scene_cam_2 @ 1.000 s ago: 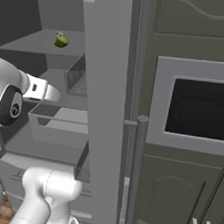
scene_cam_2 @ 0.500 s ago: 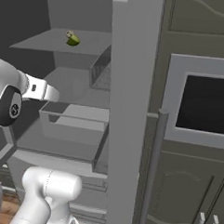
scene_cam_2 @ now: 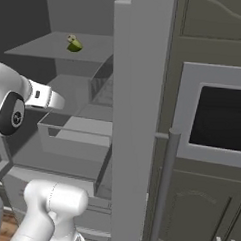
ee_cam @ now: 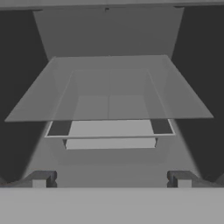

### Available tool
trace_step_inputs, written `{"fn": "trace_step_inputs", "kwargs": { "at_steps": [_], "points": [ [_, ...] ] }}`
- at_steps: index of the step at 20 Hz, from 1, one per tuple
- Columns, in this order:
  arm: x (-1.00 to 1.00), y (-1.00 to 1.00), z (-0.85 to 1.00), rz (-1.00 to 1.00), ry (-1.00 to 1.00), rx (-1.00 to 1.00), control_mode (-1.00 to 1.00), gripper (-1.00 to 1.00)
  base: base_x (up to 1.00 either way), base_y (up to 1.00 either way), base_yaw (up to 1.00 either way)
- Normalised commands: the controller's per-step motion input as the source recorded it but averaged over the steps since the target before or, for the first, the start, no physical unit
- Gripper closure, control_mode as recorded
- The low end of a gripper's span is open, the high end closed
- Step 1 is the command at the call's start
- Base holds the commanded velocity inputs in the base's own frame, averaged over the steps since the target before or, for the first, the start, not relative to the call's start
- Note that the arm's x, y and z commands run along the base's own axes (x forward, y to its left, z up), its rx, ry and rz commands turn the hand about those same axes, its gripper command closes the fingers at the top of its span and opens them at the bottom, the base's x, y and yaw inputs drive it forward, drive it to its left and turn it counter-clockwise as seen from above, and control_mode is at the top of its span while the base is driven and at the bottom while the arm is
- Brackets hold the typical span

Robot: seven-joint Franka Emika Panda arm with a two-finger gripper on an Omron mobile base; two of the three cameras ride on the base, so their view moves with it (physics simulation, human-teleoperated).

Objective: Take the lemon wedge from the fridge and place it on the plate with fish on the dining counter.

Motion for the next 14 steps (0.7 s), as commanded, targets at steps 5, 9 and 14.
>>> {"fn": "trace_step_inputs", "kwargs": {
  "at_steps": [5, 9, 14],
  "points": [
    [0.11, 0.00, 0.46, 0.00, 0.00, 0.00, -1.00, -1.00, 0.36, 0.00, 0.00],
    [-0.02, 0.00, 1.00, 0.06, 0.00, 0.00, -1.00, -1.00, 0.00, 0.00, 0.00],
    [0.09, 0.00, 0.73, 0.15, 0.02, 0.06, -1.00, -1.00, 0.00, 0.00, 0.00]
  ]
}}
